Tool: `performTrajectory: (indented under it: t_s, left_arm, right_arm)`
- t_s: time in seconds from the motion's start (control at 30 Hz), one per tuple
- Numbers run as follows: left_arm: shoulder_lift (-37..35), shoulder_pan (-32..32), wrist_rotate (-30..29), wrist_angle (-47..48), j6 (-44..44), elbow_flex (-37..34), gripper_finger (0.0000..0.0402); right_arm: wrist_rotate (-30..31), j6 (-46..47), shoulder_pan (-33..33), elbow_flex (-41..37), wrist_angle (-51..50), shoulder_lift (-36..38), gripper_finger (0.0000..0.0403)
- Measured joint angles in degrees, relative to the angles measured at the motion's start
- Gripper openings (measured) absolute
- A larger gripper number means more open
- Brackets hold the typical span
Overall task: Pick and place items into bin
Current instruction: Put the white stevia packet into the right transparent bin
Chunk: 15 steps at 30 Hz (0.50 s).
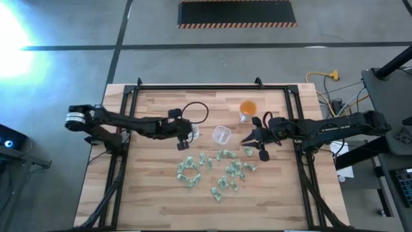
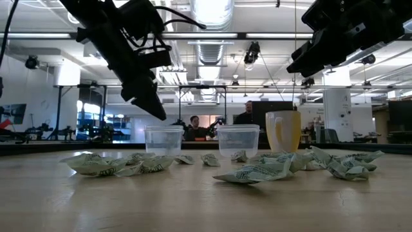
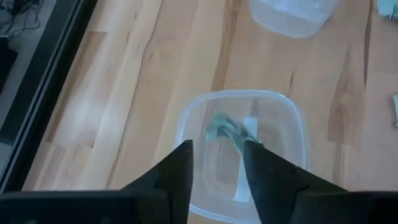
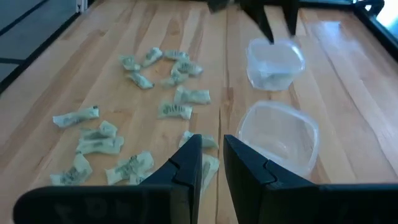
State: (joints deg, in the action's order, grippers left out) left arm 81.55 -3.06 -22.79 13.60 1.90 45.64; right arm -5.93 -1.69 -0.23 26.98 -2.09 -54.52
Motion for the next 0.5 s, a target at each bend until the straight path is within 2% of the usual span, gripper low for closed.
performTrajectory:
  t_s: [0.23, 0.5]
  left_arm:
    - [-2.5, 3.3, 0.0, 0.5, -0.1, 0.6, 0.0143]
    - [-5.0, 6.1, 0.0, 0.6, -2.6, -0.1, 0.0143]
  right_arm:
    - [0.5, 2.3, 2.0, -0.1, -10.2, 0.0, 0.0057]
    - [11.6, 9.0, 5.9, -0.1, -19.5, -0.1, 0.0057]
